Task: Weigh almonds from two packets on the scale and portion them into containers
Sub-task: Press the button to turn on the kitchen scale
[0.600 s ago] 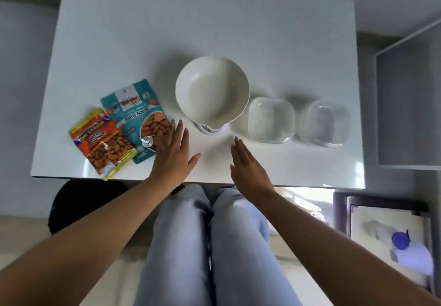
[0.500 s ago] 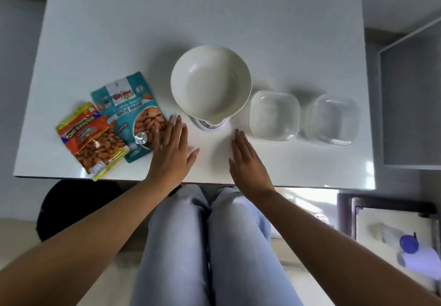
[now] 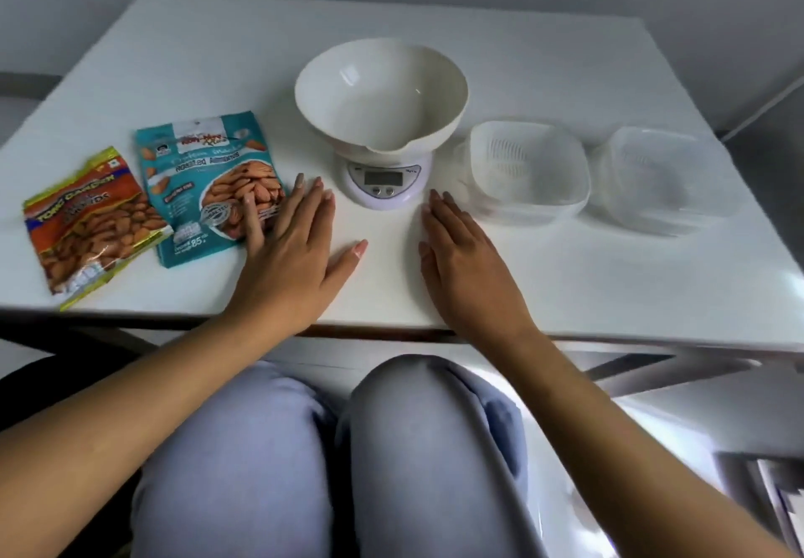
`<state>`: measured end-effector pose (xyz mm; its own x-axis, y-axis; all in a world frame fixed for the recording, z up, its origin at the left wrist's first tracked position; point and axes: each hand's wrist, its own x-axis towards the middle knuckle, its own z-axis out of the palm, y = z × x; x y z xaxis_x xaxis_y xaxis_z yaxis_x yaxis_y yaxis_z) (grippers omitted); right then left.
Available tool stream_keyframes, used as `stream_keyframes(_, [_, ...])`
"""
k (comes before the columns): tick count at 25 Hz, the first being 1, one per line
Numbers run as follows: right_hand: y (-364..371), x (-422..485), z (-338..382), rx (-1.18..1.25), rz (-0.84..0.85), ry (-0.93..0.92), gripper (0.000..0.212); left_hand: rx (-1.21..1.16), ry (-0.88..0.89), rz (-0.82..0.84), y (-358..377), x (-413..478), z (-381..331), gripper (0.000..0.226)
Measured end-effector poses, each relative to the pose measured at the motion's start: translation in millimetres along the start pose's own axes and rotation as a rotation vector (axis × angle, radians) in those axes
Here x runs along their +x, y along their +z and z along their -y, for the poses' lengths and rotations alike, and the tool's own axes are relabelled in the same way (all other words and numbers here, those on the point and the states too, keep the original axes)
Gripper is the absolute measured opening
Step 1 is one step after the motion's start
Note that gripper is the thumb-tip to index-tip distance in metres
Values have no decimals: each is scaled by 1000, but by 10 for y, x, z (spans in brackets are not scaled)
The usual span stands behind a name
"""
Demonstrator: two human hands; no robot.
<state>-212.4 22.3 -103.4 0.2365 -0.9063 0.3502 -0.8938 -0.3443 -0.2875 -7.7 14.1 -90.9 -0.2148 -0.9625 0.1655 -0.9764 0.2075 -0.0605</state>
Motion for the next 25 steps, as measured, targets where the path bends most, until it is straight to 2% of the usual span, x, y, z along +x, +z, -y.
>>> stream_keyframes(5, [-11, -48, 27, 12, 42, 21, 45, -34, -34, 73, -24, -13, -33, 77])
stream_keyframes(8, [-81, -20, 118, -7, 10, 5, 42, -70, -39, 59, -65, -36, -45, 86])
stream_keyframes(13, [-133, 170, 247, -58, 84, -14, 61, -82, -49, 42, -99, -26, -55, 94])
stream_keyframes(20, [-39, 229, 209, -106, 25, -29, 57, -90, -49, 11, -58, -22, -33, 90])
stream_keyframes(25, [-49, 280, 240, -72, -40, -9, 46, -90, -49, -10, -39, -15, -29, 90])
